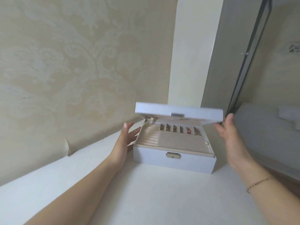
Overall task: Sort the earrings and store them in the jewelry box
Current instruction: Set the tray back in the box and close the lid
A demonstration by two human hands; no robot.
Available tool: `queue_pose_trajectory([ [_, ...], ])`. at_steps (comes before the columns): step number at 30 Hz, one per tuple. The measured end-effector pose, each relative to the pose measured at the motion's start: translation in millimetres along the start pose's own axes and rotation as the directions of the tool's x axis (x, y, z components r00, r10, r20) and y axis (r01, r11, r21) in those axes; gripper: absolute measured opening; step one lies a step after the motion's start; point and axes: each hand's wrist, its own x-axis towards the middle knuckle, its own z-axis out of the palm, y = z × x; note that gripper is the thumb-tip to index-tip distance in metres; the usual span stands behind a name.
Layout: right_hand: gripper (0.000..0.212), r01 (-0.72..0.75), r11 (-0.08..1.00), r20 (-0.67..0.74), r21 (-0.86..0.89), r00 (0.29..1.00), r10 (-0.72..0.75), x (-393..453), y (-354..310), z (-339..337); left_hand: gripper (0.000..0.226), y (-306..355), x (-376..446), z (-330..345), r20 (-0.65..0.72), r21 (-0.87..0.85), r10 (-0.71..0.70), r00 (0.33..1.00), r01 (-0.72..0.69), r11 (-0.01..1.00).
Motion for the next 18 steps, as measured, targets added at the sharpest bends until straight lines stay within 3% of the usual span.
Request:
queue_pose_trajectory([
  [3, 0.098, -0.008, 1.0, -0.027, 0.014, 1.0, 0.008, -19.3, 12.4, 0.0, 0.083, 2.5, -1.5, -0.9, 0.009, 0.024, -0.006, 1.0, 0.006, 1.0],
  [5, 0.086, -0.012, 0.999, 0.001, 0.044, 1.0, 0.012, -28.1, 14.8, 2.0, 0.082, 3.5, -2.1, -0.9, -0.004, 0.01, -0.023, 1.0, 0.023, 1.0],
  [10, 0.075, 0.029, 0.999, 0.009, 0.033, 1.0, -0.03, -33.8, 17.1, 4.0, 0.04, 9.8, -7.0, 4.1, 0.017, 0.037, -0.023, 1.0, 0.022, 0.999],
  [12, 0.053, 0.042, 0.997, 0.0, 0.07, 0.999, -0.042, -35.7, 17.9, 7.0, 0.047, 8.8, -8.4, 3.1, 0.024, 0.038, -0.009, 1.0, 0.008, 0.999],
  [14, 0.054, 0.043, 0.993, 0.0, 0.107, 0.999, -0.043, -35.1, 21.8, 8.2, 0.061, 7.1, -8.5, 2.9, 0.03, 0.044, 0.004, 1.0, -0.005, 0.999],
  [18, 0.05, 0.057, 0.992, -0.016, 0.115, 0.998, -0.055, -33.1, 26.9, 9.2, 0.047, 8.6, -10.1, 6.3, 0.035, 0.074, 0.035, 0.999, -0.037, 0.997],
])
